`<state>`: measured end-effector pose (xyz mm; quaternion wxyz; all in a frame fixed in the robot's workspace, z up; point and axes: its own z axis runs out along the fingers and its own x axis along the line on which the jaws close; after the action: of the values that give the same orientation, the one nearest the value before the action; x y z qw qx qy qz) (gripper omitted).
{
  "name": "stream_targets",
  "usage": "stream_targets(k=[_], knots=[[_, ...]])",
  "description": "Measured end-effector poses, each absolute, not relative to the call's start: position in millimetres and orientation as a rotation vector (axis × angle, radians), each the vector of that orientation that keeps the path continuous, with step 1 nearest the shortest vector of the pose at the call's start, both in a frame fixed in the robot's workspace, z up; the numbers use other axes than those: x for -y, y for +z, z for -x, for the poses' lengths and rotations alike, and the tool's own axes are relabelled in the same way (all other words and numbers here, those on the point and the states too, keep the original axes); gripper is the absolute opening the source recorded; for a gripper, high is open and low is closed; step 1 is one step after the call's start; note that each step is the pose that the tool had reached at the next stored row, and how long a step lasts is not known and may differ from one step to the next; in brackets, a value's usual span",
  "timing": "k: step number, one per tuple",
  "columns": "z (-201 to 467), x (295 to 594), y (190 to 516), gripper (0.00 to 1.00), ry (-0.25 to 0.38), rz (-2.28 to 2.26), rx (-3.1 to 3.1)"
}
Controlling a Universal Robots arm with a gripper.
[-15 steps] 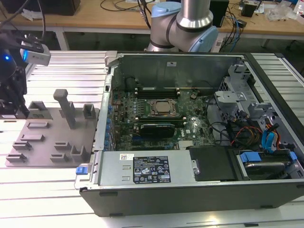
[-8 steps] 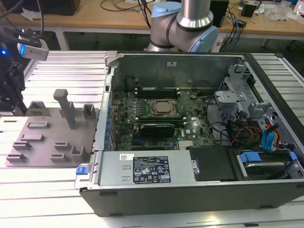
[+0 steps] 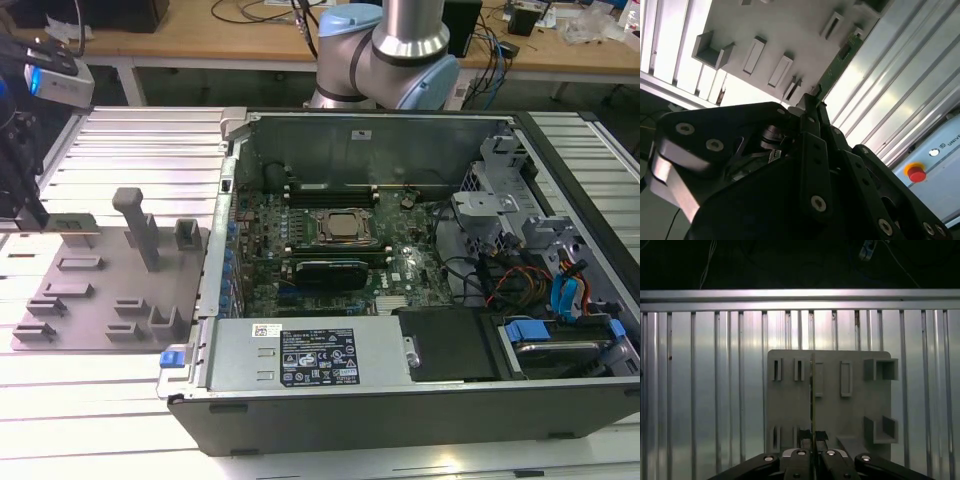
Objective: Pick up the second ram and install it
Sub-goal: 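Pick up the second ram and move it above second insertion slot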
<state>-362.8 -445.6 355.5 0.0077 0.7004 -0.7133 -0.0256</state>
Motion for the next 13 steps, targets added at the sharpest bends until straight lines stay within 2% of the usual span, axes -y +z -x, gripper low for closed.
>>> stream_targets(k=[13], knots=[[362.8,443.9,399.6,0.11,-0.08,-2.19,2.23]])
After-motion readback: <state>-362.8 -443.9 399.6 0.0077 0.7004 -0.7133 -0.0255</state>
